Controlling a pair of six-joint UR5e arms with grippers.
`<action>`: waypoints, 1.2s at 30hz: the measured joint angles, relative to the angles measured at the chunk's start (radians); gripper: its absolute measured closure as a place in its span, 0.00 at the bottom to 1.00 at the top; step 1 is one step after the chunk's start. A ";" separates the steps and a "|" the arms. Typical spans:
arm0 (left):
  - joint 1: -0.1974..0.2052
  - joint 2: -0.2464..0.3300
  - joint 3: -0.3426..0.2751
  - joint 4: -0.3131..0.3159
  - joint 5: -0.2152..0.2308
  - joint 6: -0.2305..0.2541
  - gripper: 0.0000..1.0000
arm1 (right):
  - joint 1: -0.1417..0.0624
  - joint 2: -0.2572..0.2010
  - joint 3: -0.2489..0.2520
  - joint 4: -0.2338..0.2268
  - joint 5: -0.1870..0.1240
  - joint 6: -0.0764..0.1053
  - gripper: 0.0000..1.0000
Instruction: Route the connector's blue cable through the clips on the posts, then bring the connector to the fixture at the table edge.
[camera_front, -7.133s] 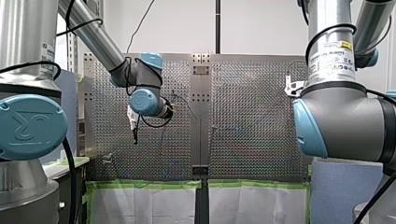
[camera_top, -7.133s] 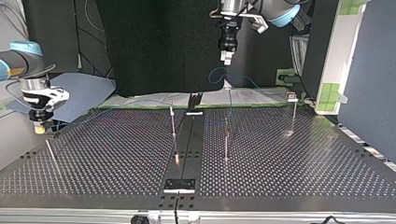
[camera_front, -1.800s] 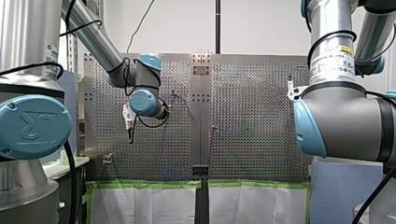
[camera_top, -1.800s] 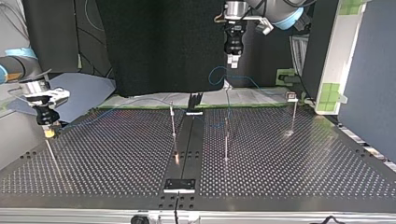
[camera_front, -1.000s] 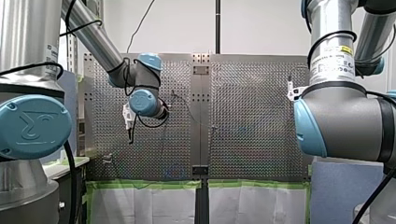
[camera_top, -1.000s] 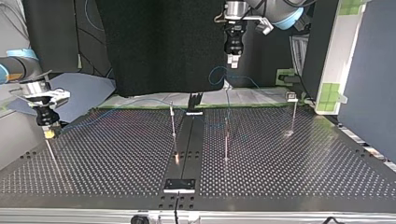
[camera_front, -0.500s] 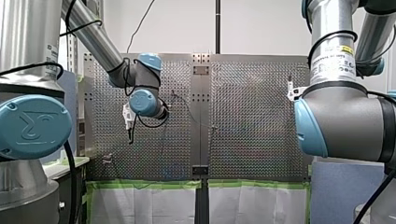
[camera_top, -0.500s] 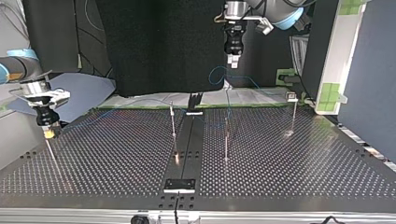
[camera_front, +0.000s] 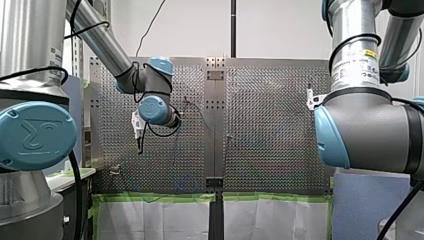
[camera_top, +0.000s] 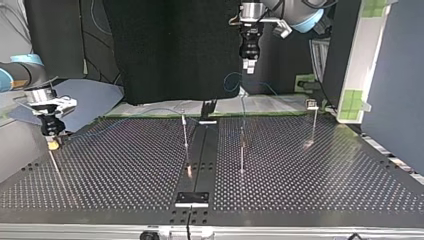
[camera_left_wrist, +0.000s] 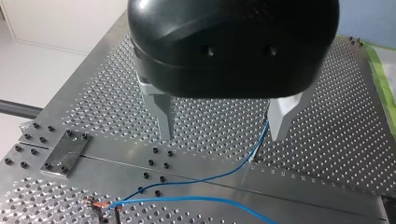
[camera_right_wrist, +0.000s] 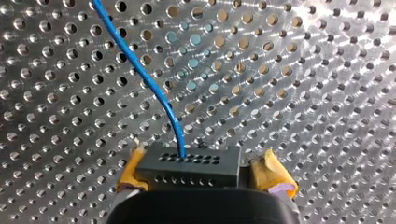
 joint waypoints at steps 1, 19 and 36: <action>0.000 0.000 0.000 0.000 0.000 0.000 0.00 | 0.000 0.000 0.000 0.000 0.000 0.000 0.00; 0.000 0.000 0.000 0.002 0.000 0.001 0.00 | 0.007 0.003 0.000 -0.012 0.001 0.014 0.00; 0.000 0.000 -0.007 0.017 0.003 0.002 0.00 | 0.005 0.014 0.005 -0.034 0.010 0.060 0.00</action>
